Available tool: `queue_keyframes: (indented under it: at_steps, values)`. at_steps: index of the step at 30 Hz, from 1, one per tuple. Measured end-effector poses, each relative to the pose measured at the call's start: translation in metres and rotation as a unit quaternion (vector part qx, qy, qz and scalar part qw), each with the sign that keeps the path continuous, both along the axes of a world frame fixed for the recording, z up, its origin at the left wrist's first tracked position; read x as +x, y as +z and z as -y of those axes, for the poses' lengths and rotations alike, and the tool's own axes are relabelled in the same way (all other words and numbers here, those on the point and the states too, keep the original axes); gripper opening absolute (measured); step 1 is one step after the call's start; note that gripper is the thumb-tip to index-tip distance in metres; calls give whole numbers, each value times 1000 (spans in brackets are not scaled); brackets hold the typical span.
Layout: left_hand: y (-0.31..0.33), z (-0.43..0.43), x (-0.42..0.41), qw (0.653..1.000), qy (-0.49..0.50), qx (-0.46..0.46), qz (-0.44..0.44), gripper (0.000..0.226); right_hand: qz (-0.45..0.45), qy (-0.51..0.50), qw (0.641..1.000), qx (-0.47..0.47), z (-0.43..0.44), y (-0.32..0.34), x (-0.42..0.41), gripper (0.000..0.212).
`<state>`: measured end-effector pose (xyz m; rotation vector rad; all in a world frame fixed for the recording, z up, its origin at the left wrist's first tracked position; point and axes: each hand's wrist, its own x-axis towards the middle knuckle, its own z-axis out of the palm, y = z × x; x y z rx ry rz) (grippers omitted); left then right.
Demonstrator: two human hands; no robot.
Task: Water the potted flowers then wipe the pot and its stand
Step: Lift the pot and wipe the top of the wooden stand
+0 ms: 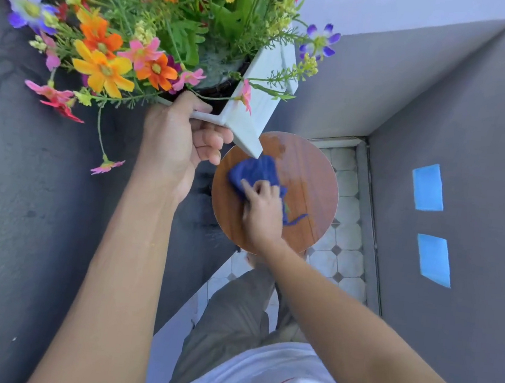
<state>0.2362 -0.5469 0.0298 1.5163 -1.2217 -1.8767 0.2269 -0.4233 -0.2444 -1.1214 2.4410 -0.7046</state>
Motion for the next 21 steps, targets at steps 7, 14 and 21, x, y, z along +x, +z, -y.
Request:
queue_keyframes:
  at_steps: [7,14,21]
  values:
    - [-2,-4,1,1000,-2,1,4,30,58,192,979,-28,-97,-12,45,47]
    - [-3,-7,-1,1000,-6,2,0,29,43,65,997,-11,-154,-5,-57,44]
    - [-1,-15,-6,1000,-3,-5,-9,31,40,-116,992,18,-88,0,-138,39]
